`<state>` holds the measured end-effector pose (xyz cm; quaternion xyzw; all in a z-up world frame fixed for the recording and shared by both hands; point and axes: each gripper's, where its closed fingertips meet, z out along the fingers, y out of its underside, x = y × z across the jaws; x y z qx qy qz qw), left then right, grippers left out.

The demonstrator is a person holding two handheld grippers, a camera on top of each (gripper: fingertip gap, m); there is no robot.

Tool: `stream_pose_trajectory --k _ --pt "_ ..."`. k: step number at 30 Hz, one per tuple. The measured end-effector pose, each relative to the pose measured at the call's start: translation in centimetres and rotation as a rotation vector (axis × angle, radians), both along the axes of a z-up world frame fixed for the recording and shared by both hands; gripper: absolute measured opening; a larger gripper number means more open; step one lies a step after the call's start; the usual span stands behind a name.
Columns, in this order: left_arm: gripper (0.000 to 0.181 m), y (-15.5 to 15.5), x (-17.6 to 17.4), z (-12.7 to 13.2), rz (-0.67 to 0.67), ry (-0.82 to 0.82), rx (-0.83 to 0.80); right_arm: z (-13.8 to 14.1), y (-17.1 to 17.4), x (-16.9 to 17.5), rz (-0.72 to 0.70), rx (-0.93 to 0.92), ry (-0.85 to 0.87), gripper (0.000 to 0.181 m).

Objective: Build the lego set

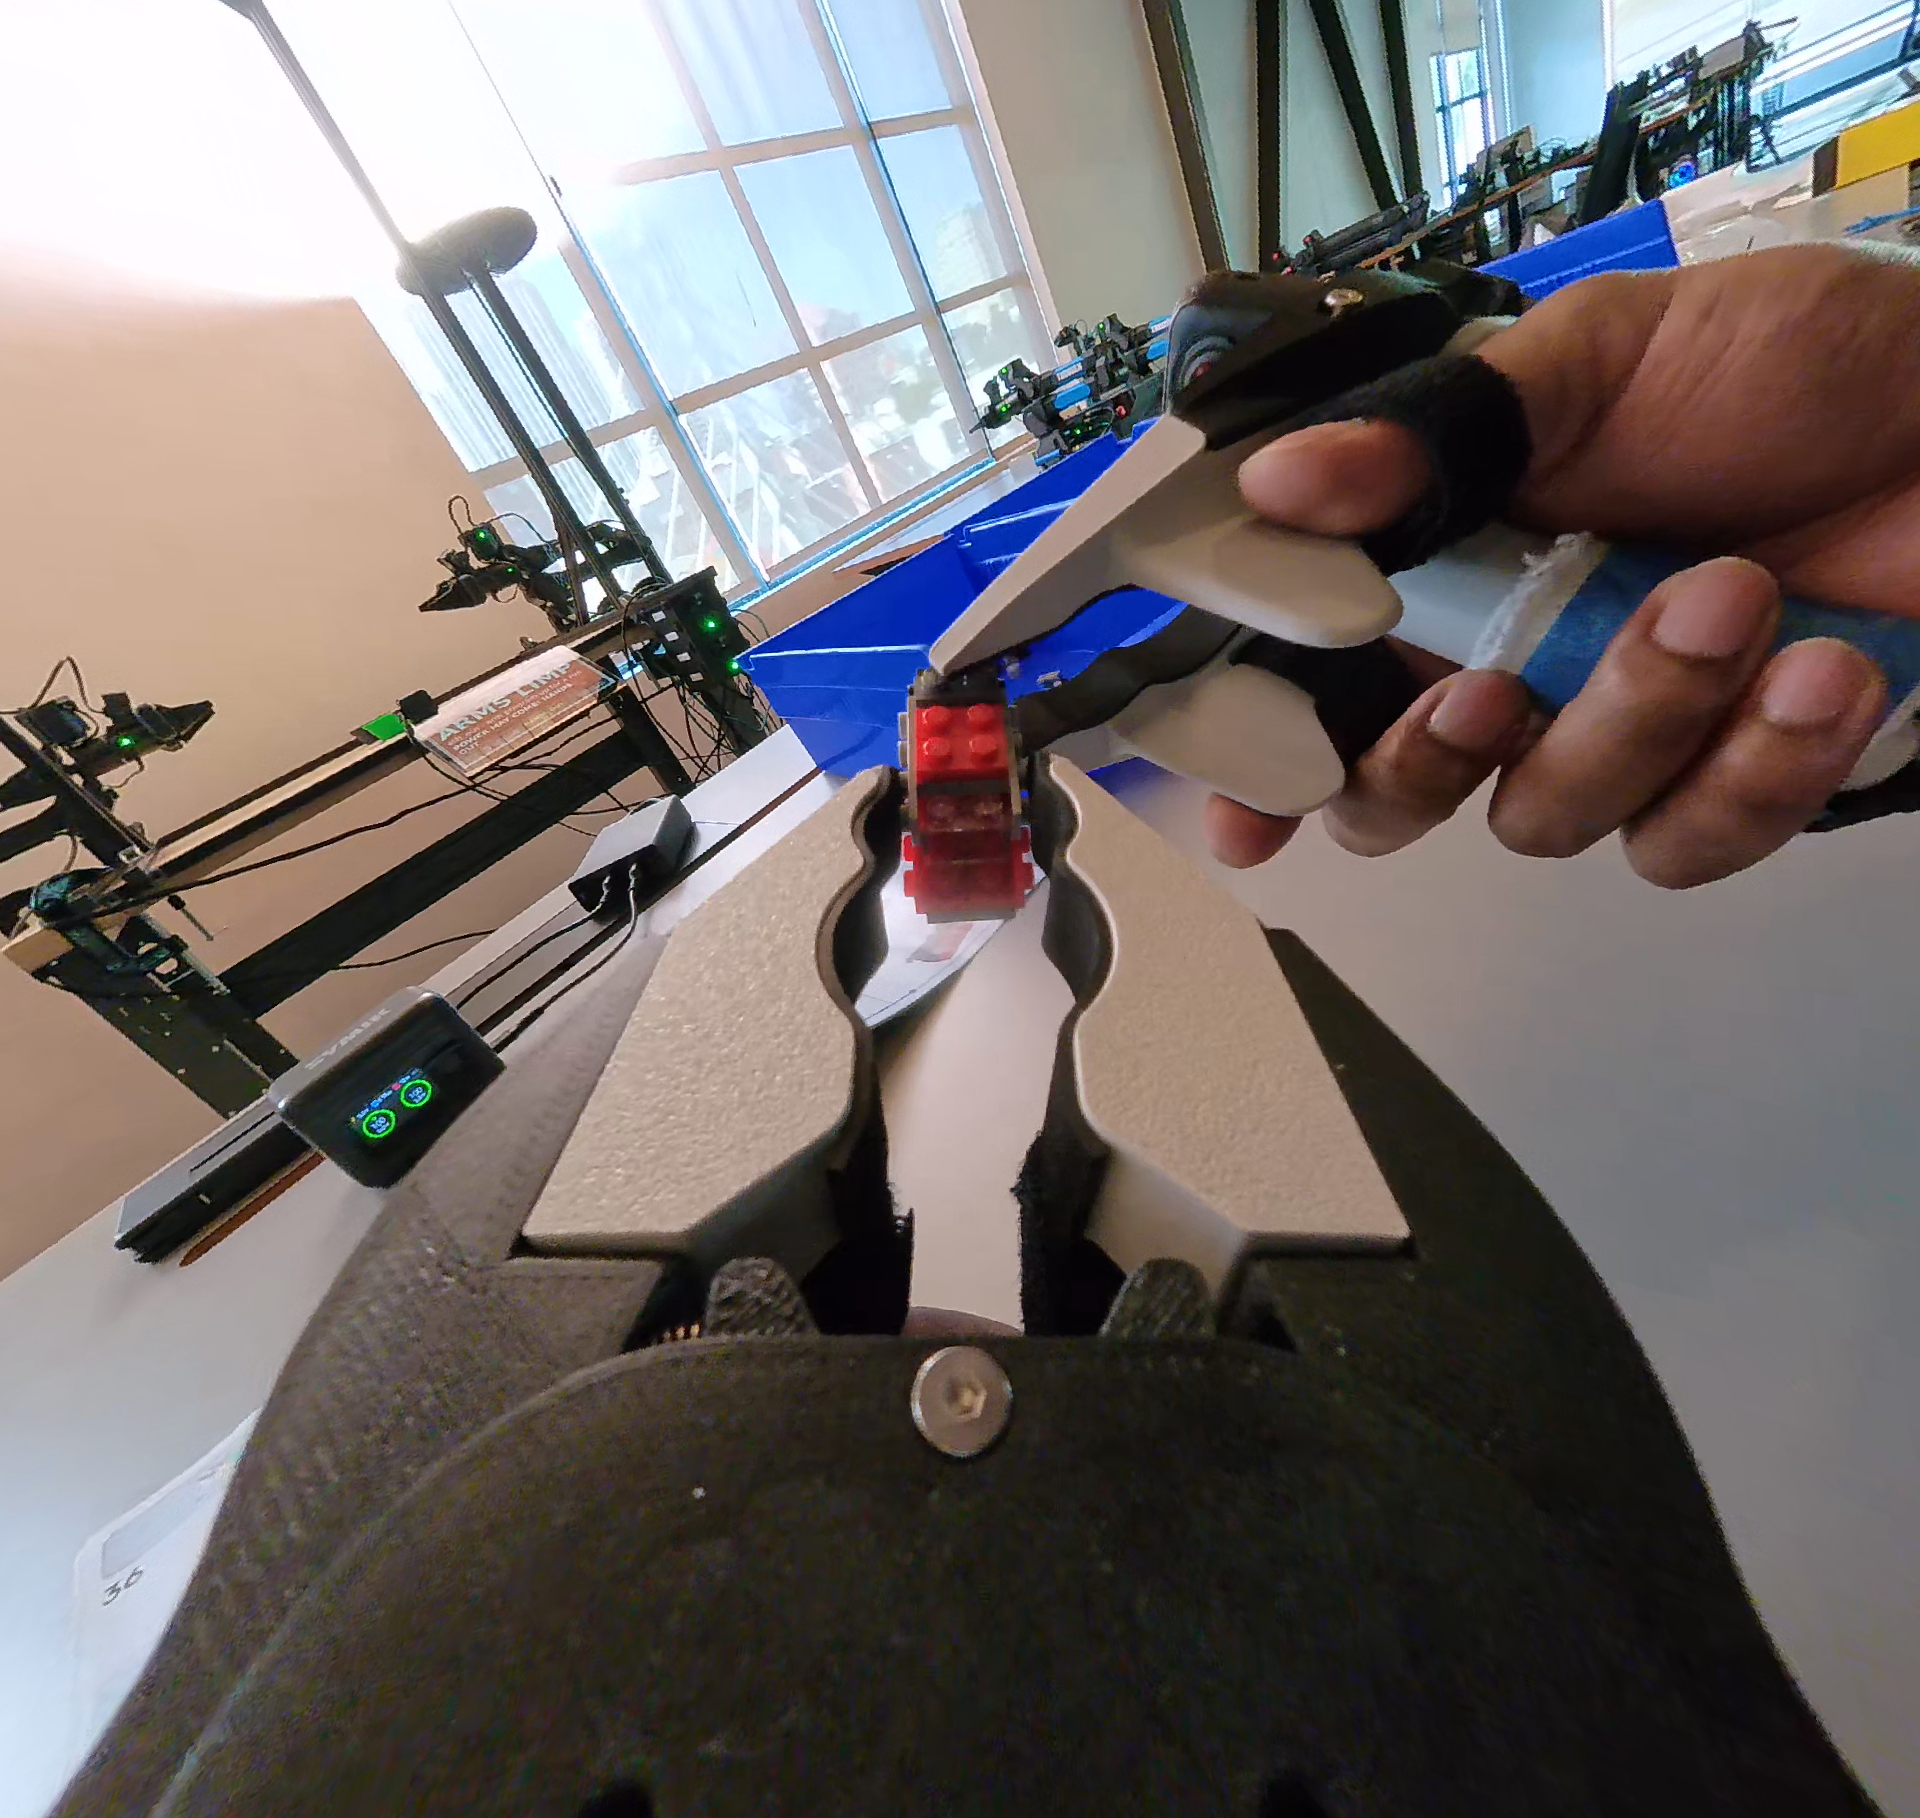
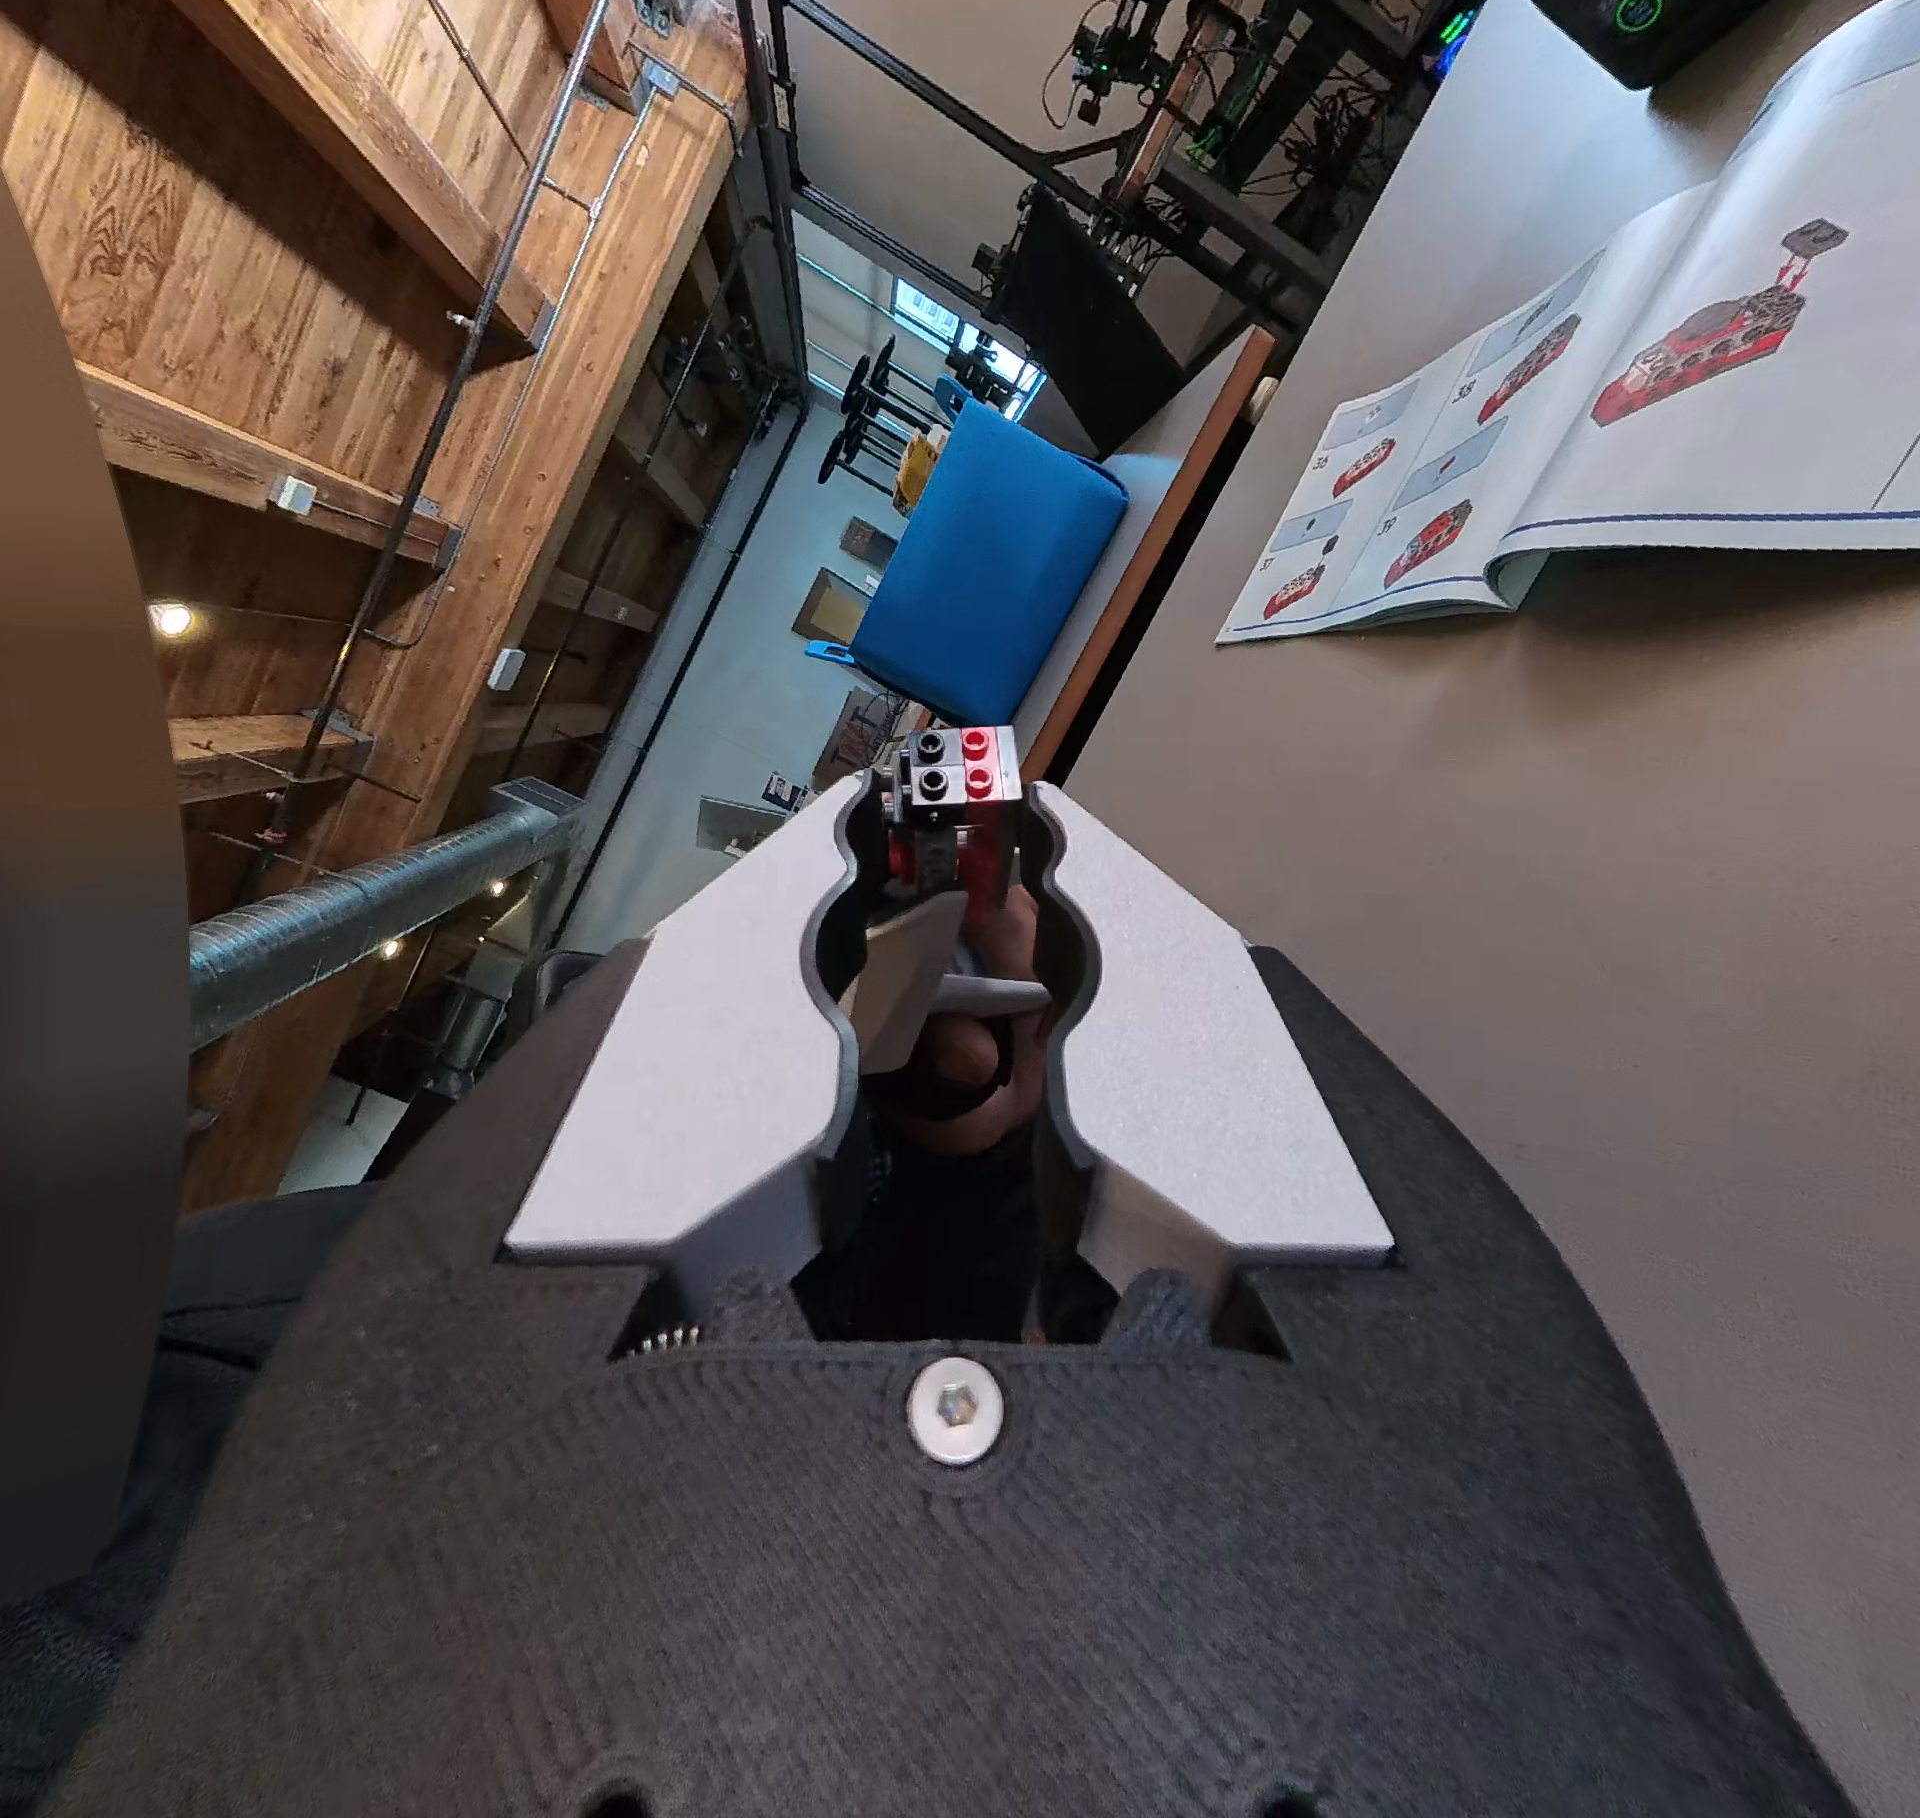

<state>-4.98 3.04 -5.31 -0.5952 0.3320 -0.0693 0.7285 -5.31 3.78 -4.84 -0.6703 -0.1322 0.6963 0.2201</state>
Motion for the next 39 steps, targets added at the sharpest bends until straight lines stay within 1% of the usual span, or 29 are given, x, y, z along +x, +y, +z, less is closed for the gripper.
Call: stream_pose_trajectory --k 5,10,14,18,21,24,27,32,35,39 --pt "0.025 0.3 0.0 -0.8 0.000 0.012 -0.048 -0.7 0.4 0.1 -0.017 0.007 -0.016 0.025" --pt "0.025 1.0 0.1 -2.6 -0.007 0.013 -0.176 -2.2 1.4 0.7 -0.050 -0.033 -0.038 0.029" --pt "0.025 2.1 -0.7 -4.8 0.041 0.042 -0.302 -3.7 2.9 2.2 -0.087 -0.009 -0.116 0.030" --pt "0.025 3.0 -1.5 -5.4 0.083 0.026 -0.370 -5.7 3.3 4.1 -0.072 0.052 -0.235 0.030" --pt "0.025 3.8 -2.6 -5.5 0.142 -0.017 -0.401 -6.4 3.4 5.3 -0.084 0.071 -0.271 0.030" --pt "0.025 4.6 -3.4 -5.2 0.171 -0.080 -0.414 -7.1 3.8 6.0 -0.105 0.075 -0.289 0.030" --pt "0.025 5.4 -4.7 -4.3 0.203 -0.178 -0.406 -8.0 4.1 6.3 -0.120 0.051 -0.300 0.030" --pt "0.025 5.8 -7.1 -3.9 0.279 -0.311 -0.422 -7.9 4.3 6.2 -0.110 0.042 -0.290 0.030" --pt "0.025 5.9 -7.1 -3.9 0.281 -0.316 -0.424 -8.0 3.8 5.8 -0.081 0.067 -0.307 0.030" --pt "0.025 6.0 -6.0 -4.5 0.250 -0.250 -0.445 -8.0 2.4 4.7 0.021 0.121 -0.323 0.030"
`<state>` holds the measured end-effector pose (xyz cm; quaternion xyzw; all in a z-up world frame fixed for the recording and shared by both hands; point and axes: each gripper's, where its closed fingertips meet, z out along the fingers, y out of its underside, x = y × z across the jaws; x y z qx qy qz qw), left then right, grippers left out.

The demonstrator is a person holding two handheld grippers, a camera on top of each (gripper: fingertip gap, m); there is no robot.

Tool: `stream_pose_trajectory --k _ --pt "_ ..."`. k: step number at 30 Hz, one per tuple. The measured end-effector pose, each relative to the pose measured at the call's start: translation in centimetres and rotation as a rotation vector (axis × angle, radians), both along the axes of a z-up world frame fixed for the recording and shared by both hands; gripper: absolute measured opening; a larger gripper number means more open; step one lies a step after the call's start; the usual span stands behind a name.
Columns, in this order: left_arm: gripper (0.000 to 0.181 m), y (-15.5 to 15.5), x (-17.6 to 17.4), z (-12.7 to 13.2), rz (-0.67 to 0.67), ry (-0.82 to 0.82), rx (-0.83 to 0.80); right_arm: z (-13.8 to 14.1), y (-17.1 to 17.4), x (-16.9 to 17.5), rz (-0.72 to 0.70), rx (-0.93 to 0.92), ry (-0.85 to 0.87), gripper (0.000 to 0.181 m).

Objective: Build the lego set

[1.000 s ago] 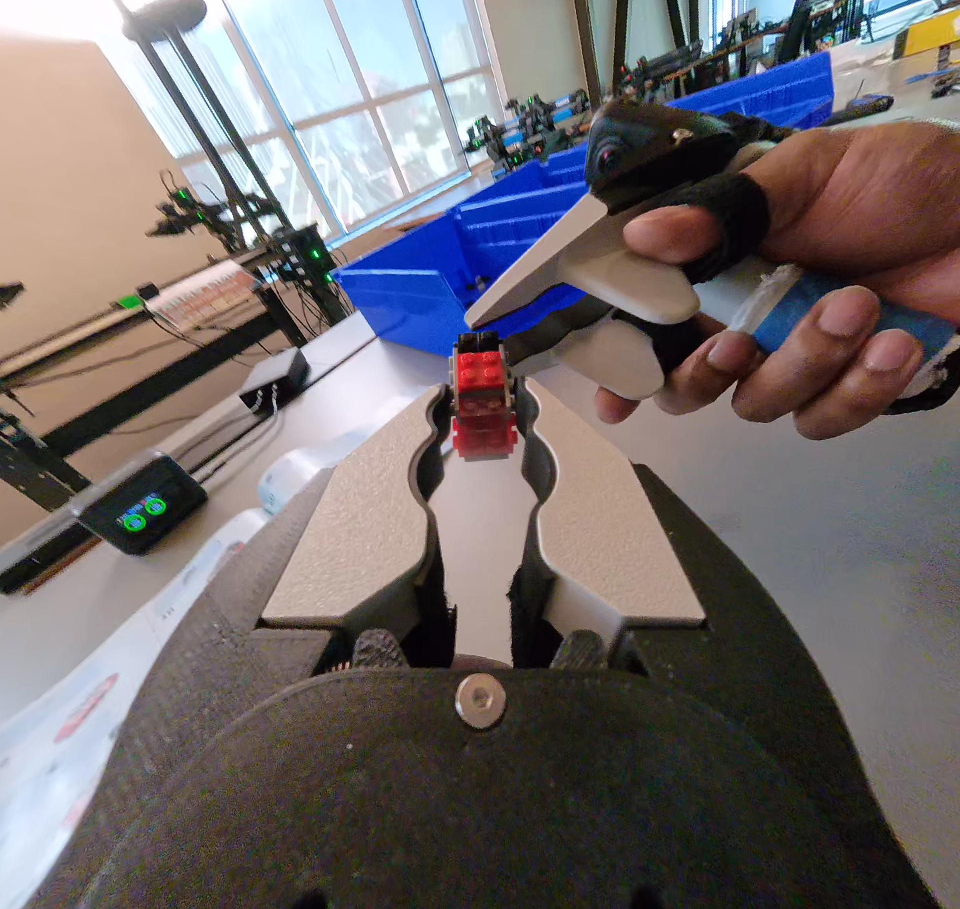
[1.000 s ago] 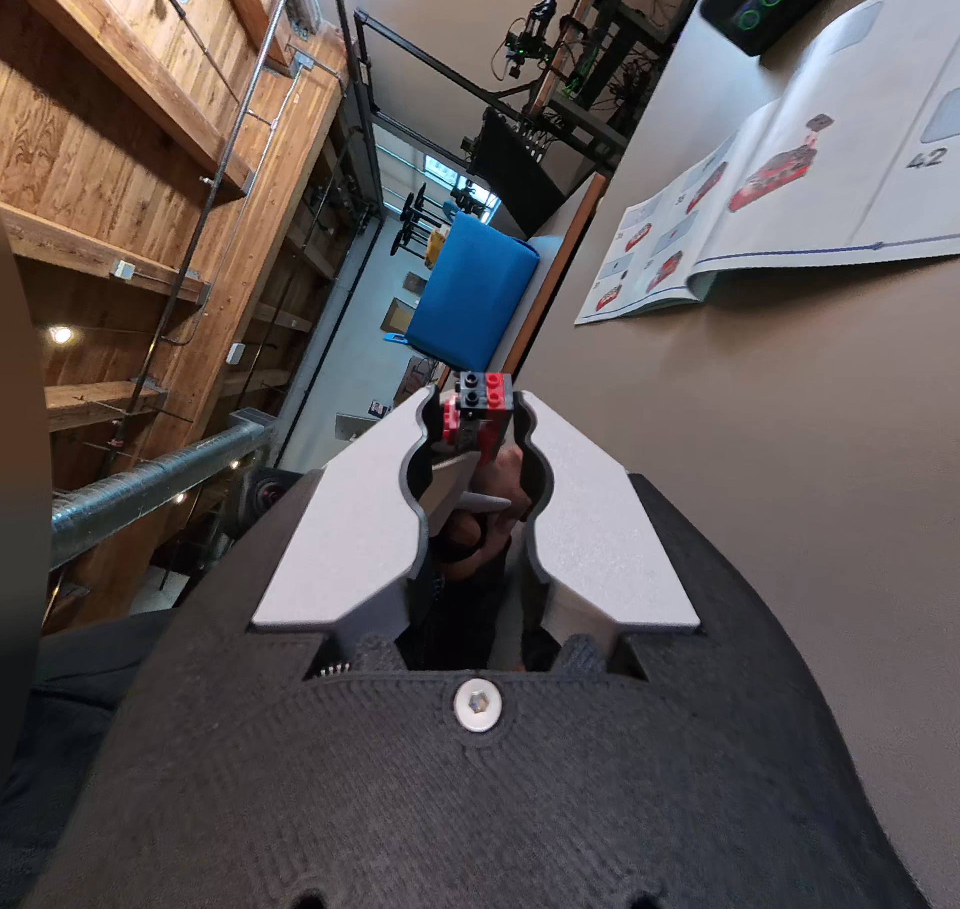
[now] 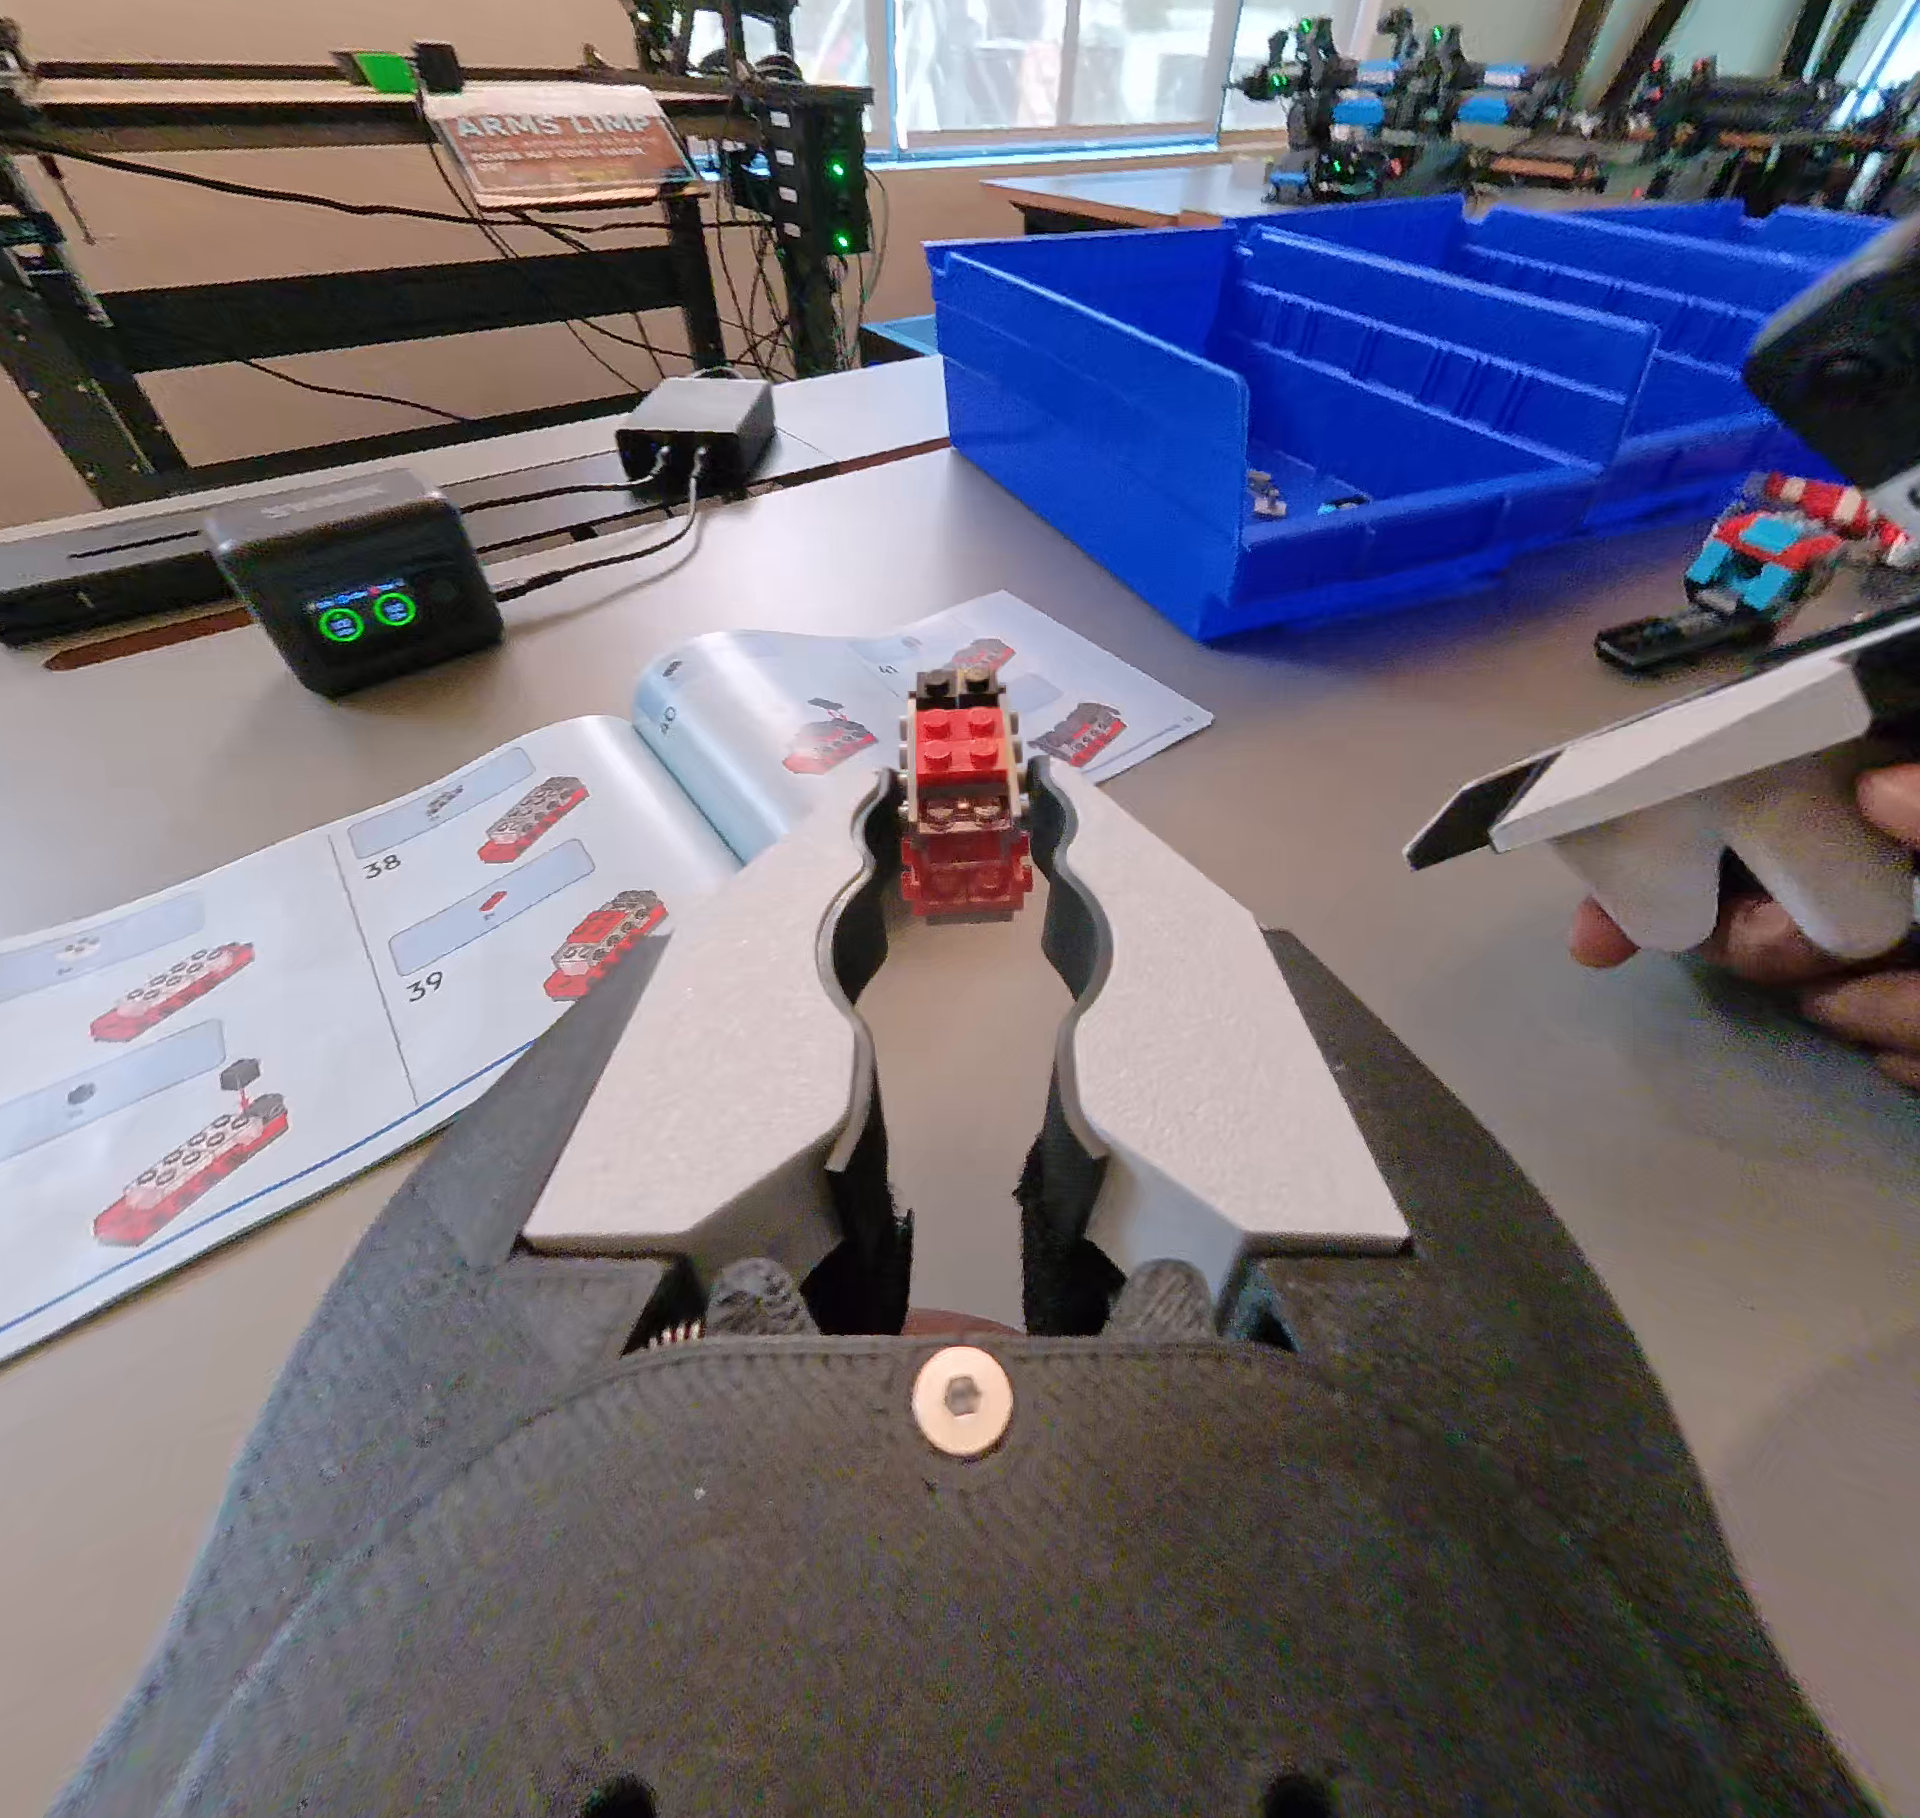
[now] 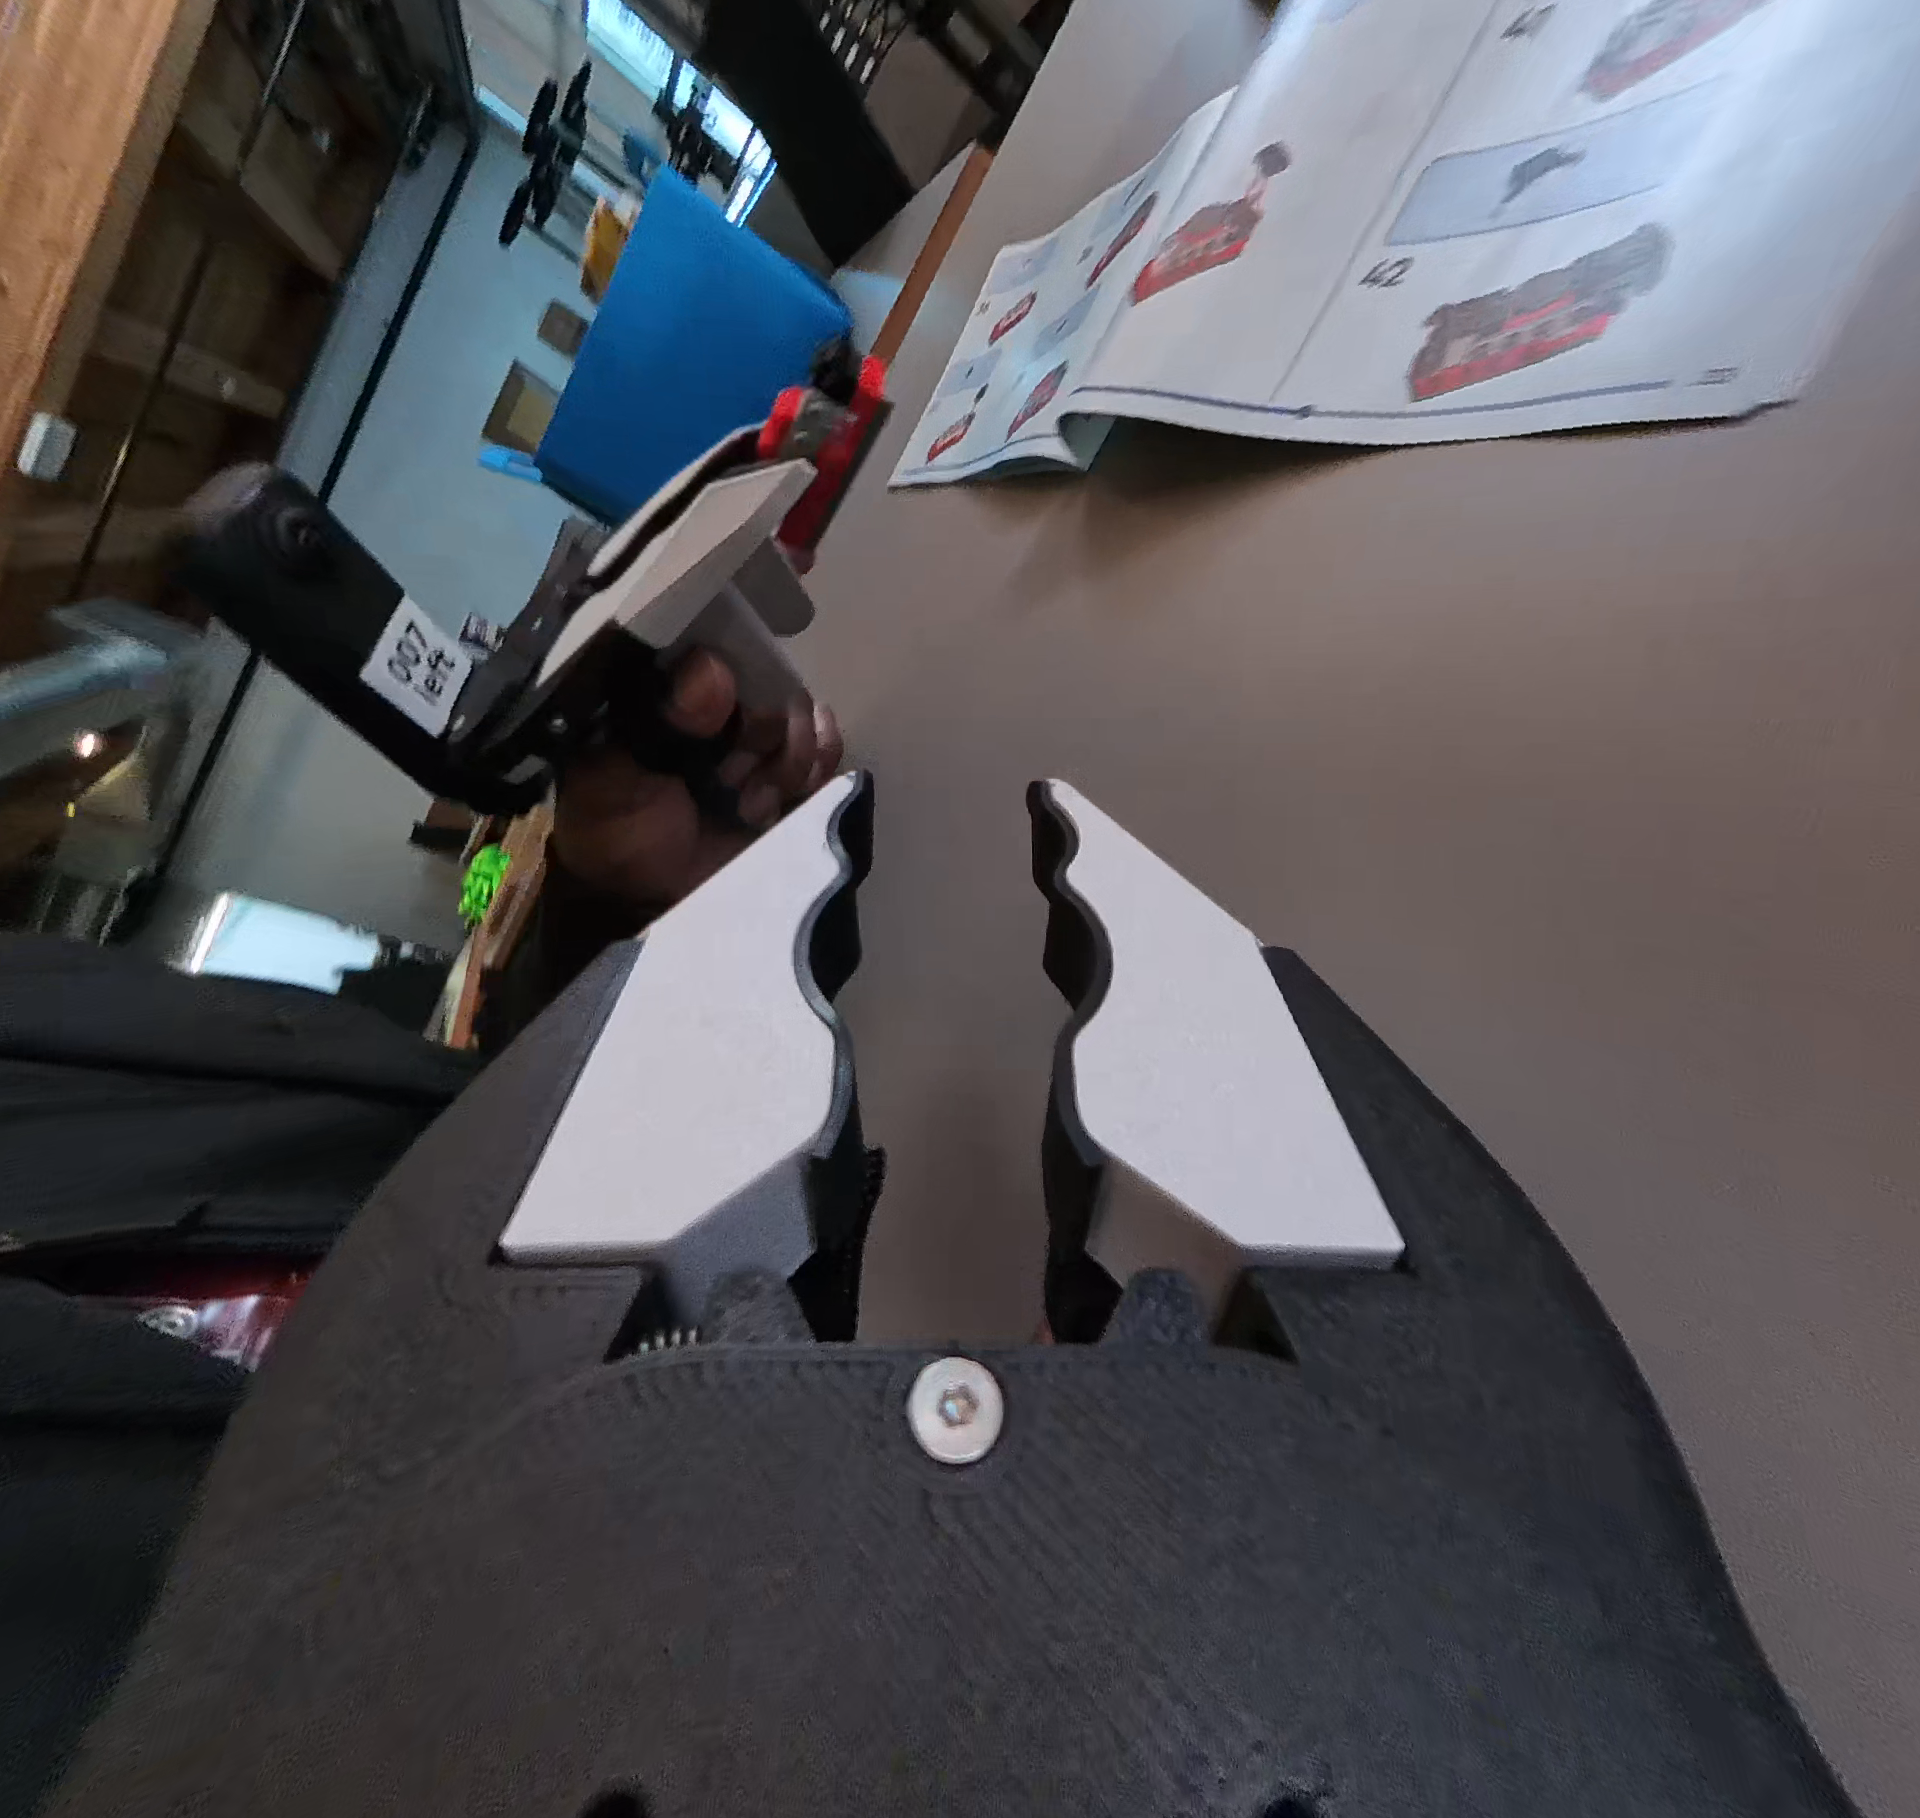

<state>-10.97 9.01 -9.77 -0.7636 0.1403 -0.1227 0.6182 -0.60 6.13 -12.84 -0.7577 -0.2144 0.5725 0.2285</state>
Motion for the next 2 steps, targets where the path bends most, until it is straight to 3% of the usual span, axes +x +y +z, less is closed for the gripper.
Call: stream_pose_trajectory --k 2 --pt "0.025 -0.06 0.21 -0.18 -0.012 0.024 -0.003 0.03 -1.01 -0.53 0.069 0.029 -0.014 0.030"
